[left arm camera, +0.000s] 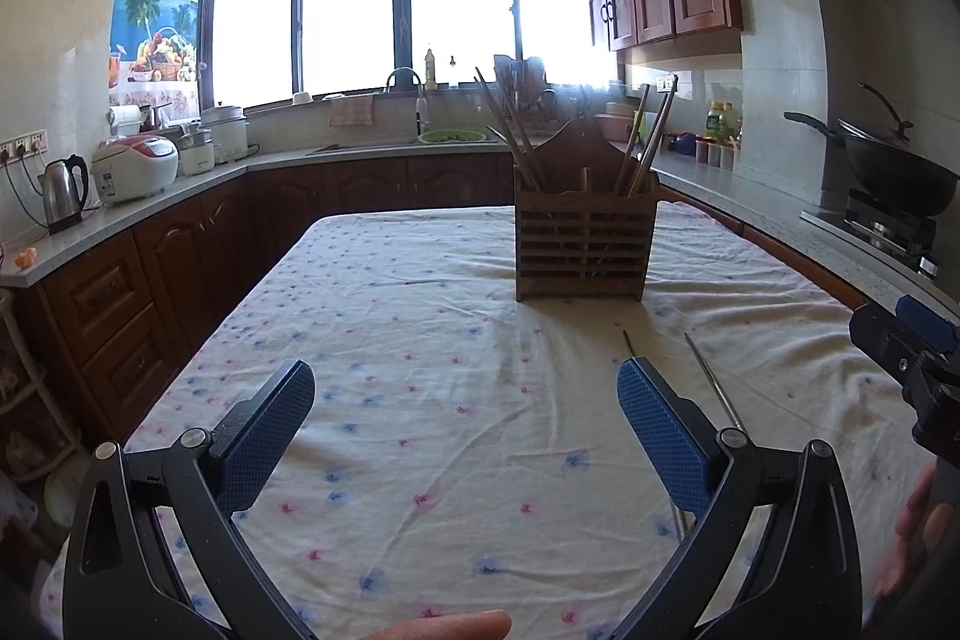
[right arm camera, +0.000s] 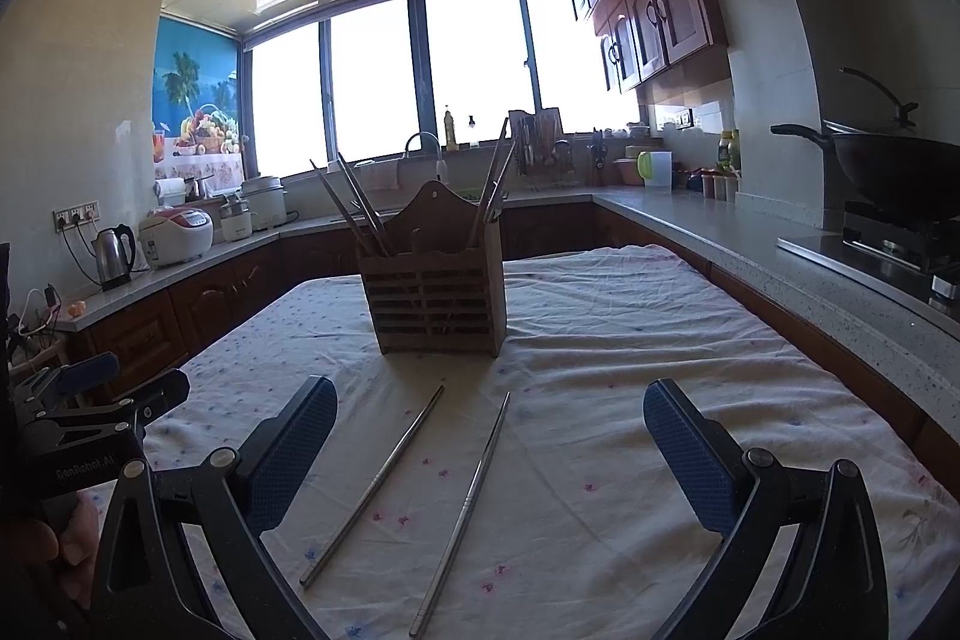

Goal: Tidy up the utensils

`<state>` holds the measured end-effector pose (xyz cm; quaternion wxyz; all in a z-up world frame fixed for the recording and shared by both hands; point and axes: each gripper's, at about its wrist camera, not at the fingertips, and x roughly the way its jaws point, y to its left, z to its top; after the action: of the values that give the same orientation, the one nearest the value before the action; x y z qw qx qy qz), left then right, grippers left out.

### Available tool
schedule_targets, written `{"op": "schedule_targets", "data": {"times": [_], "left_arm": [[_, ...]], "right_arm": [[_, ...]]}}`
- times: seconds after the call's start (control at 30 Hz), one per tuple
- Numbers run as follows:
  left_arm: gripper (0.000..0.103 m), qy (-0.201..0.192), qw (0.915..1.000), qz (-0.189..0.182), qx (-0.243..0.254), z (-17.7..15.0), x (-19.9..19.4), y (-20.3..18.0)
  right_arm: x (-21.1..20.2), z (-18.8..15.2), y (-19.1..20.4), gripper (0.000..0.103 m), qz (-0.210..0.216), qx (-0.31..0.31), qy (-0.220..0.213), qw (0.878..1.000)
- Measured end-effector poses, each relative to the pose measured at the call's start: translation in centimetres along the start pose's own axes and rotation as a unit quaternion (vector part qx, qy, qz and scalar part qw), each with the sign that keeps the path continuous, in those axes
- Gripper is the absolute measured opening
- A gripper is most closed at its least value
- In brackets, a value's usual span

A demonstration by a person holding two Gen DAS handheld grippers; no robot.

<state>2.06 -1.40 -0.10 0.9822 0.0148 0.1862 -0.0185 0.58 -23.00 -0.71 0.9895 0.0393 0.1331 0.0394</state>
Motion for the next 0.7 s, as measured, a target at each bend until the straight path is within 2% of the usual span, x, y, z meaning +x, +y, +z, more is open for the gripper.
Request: {"op": "schedule_targets", "data": {"times": [0.7], "left_arm": [[0.103,-0.003,1.0,0.0,-0.002,-0.1,-0.02,0.02]], "right_arm": [[0.1,0.06,0.08,0.103,0.001,0.0,-0.001,1.0]]}}
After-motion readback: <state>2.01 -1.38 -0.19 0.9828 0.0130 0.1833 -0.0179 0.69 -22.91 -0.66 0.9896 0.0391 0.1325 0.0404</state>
